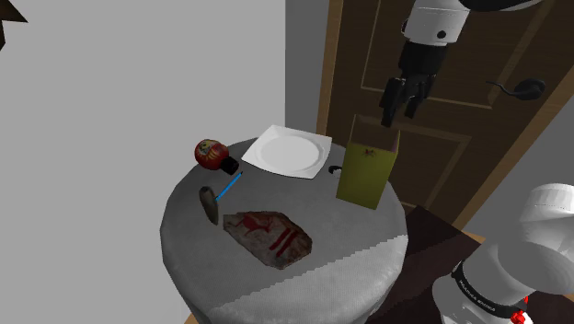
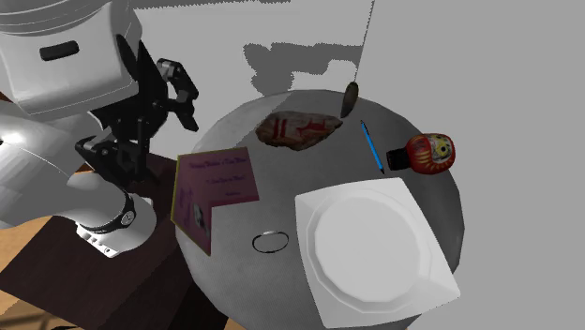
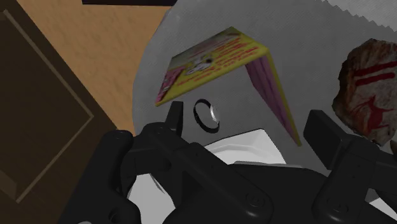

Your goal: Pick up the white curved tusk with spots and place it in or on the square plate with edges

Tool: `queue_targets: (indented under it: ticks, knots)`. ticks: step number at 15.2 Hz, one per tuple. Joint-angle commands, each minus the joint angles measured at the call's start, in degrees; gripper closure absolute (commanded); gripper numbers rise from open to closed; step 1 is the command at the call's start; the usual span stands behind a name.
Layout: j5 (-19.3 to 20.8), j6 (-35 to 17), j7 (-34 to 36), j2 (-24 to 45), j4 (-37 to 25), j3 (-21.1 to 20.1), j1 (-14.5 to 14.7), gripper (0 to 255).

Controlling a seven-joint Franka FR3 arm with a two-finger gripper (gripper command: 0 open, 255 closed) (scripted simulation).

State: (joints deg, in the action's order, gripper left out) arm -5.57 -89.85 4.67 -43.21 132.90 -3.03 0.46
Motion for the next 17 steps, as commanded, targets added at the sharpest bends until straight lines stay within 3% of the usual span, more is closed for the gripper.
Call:
queue_targets:
  ticks: [1,10,17]
  knots:
    - [0.0,0.0,0.0,0.0,0.0,0.0,0.0,0]
    - [-6.3,-10.7,9.7,10.0,-1.4,-8.9,2.7,0]
    - [-8.2,-18.6,17.3,20.9,-6.4,-15.7,3.9,0]
